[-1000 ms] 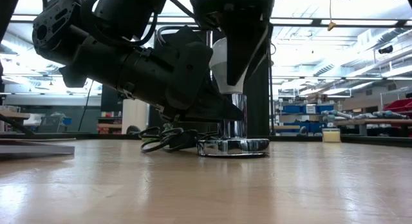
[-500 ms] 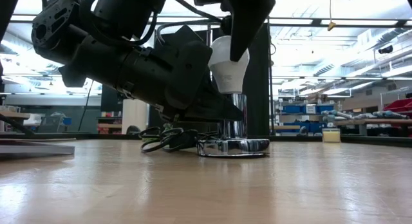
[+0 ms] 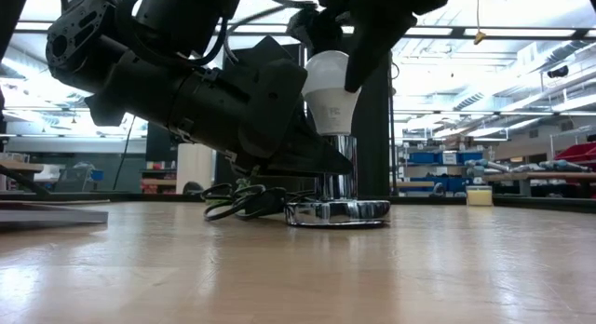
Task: Screw lightbulb
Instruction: Insert the white lightbulb into the lamp socket
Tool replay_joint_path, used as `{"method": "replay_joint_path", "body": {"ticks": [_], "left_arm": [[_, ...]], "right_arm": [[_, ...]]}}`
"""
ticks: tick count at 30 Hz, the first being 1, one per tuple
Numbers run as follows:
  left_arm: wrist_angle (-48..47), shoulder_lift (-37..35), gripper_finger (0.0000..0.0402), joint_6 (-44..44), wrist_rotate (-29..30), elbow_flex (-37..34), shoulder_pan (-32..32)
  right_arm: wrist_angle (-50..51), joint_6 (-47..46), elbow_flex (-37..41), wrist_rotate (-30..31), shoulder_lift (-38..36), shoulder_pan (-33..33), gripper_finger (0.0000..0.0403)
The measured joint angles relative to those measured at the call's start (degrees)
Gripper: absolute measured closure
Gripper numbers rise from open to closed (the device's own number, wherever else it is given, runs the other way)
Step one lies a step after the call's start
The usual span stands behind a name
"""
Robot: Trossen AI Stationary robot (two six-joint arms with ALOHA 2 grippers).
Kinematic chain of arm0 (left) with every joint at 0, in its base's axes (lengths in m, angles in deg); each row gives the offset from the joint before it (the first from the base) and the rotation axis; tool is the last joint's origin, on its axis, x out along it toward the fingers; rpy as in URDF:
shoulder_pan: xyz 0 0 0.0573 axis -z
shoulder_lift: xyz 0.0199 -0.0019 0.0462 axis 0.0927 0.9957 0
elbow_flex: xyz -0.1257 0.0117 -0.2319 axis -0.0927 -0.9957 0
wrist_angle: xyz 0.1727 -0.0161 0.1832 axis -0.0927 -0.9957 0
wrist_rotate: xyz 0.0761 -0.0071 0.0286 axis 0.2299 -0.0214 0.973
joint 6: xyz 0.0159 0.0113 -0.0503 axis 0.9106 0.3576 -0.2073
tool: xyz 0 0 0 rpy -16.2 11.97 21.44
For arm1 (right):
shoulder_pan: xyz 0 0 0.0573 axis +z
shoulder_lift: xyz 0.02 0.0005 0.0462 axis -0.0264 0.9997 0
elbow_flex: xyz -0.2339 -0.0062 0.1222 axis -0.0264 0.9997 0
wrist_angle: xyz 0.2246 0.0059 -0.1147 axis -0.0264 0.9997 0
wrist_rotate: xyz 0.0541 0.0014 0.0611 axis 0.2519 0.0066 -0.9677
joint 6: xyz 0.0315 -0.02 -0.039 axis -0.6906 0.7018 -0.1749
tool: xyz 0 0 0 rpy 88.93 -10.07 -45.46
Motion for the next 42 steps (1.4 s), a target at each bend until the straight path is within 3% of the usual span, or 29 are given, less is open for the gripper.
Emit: {"method": "replay_joint_path", "body": {"ticks": [8,14,21,27,33,42], "left_arm": [[0.09,0.00,0.0213,0.00,0.00,0.01,0.00],[0.59,0.00,0.0213,-0.04,0.00,0.00,0.00],[0.61,0.00,0.0213,-0.04,-0.02,0.00,0.00],[0.52,0.00,0.0213,-0.02,-0.02,0.00,0.00],[0.57,0.00,0.0213,-0.04,0.01,0.00,0.00],[0.57,0.02,0.0213,-0.57,0.31,-0.09,0.07]], "right_arm": [[0.85,18.24,0.00,1.49,0.02,1.69,0.0072],[-0.47,22.67,-0.04,0.21,0.40,1.57,0.0071],[-1.59,18.80,-0.04,0.13,0.91,0.32,0.0077],[-3.64,12.09,-0.04,-3.33,0.92,-0.14,0.0085],[-5.03,8.64,-0.04,-5.06,0.92,-0.14,0.0071],[-6.64,8.17,0.44,-4.93,1.98,-0.14,0.0063]]}}
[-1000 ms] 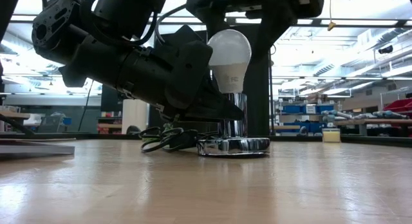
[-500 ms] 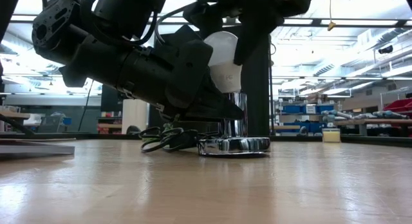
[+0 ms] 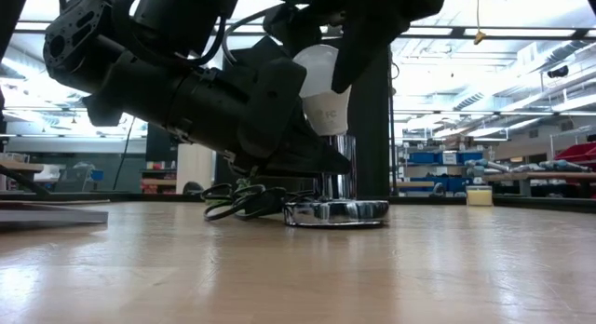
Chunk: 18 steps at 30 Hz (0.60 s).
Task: Screw lightbulb
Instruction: Insert the white lightbulb into the lamp socket
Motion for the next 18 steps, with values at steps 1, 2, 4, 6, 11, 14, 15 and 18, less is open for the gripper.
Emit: {"method": "replay_joint_path", "body": {"ticks": [1,2,4,6,11,14,15,18], "left_arm": [[-0.04,0.00,0.0213,0.01,0.00,-0.02,0.01],[-0.06,0.00,0.0213,0.19,-0.01,-0.02,0.04],[-0.03,0.00,0.0213,0.22,-0.11,-0.02,0.04],[0.05,0.00,0.0213,0.26,-0.22,-0.01,0.04],[0.11,0.00,0.0213,0.33,-0.84,0.15,0.07],[-0.02,0.00,0.0213,0.44,-0.95,0.14,0.04],[-0.02,0.00,0.0213,0.44,-1.01,0.15,0.04],[-0.06,0.00,0.0213,0.42,-1.15,0.15,0.00]], "right_arm": [[-0.08,0.10,-0.03,0.17,0.43,0.00,0.0064],[-0.19,0.19,-0.02,0.66,0.68,0.00,0.0066],[-1.13,0.38,0.07,1.61,1.00,-0.10,0.0069],[-1.58,0.13,0.08,2.33,1.02,-0.11,0.0074],[-1.32,-1.01,-0.62,2.39,1.02,-0.09,0.0094],[-1.30,-2.15,-0.62,2.44,1.02,-0.08,0.0110],[-1.28,-2.75,-0.64,2.44,1.02,-0.07,0.0115],[-0.58,-4.98,-0.77,2.59,1.02,-0.05,0.0126]]}}
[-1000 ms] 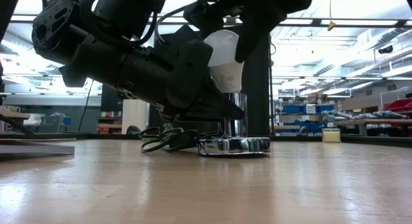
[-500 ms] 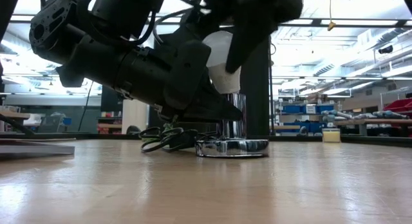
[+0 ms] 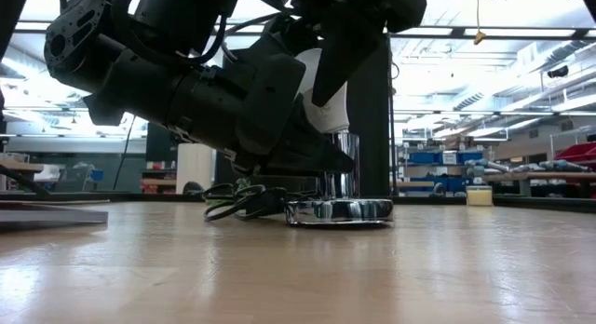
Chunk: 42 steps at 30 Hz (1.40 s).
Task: Screw lightbulb
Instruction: Insert the white lightbulb into the lamp socket
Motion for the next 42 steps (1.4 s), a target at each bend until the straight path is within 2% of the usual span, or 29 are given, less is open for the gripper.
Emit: {"method": "replay_joint_path", "body": {"ticks": [7,18,29,42], "left_arm": [[-0.09,0.00,0.0213,-0.04,0.05,0.02,-0.02],[-0.11,0.00,0.0213,-0.01,1.29,0.00,-0.11],[-0.09,0.00,0.0213,0.09,1.18,-0.02,-0.09],[-0.24,0.00,0.0213,0.07,0.68,-0.07,-0.04]], "right_arm": [[2.42,-7.80,-0.13,1.35,-0.91,0.07,0.0117],[2.03,-13.89,-0.09,0.87,-4.92,-0.22,0.0118],[0.58,-15.45,0.17,2.58,-4.99,-1.86,0.0119],[-6.26,-15.65,9.16,2.37,-5.18,-1.95,0.0119]]}}
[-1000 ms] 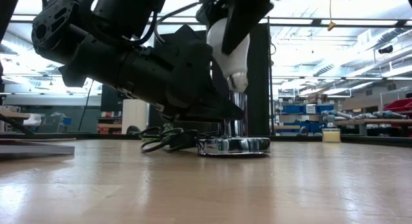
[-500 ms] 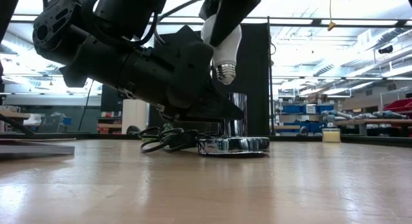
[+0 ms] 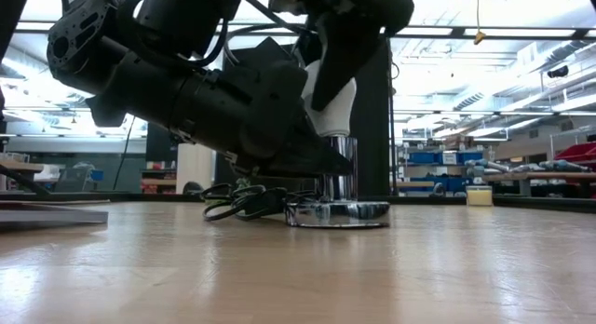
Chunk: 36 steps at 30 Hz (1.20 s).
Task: Screw lightbulb
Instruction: Insert the white lightbulb into the lamp socket
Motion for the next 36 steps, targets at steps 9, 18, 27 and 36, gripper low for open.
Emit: {"method": "replay_joint_path", "body": {"ticks": [9,18,27,36], "left_arm": [[0.16,0.00,0.0213,-1.17,0.15,0.00,-0.09],[0.63,0.02,0.0213,-1.06,0.17,-0.02,-0.20],[1.00,0.02,0.0213,-0.22,0.08,0.02,0.00],[0.52,0.02,0.0213,-0.26,0.38,0.02,0.02]], "right_arm": [[-5.42,-1.51,7.72,4.10,-4.66,2.46,0.0119],[-7.73,6.98,9.82,6.71,-4.97,5.21,0.0119],[-5.81,5.52,7.14,-0.73,-4.35,2.63,0.0119],[-5.47,-1.75,6.95,0.69,-3.68,3.03,0.0119]]}}
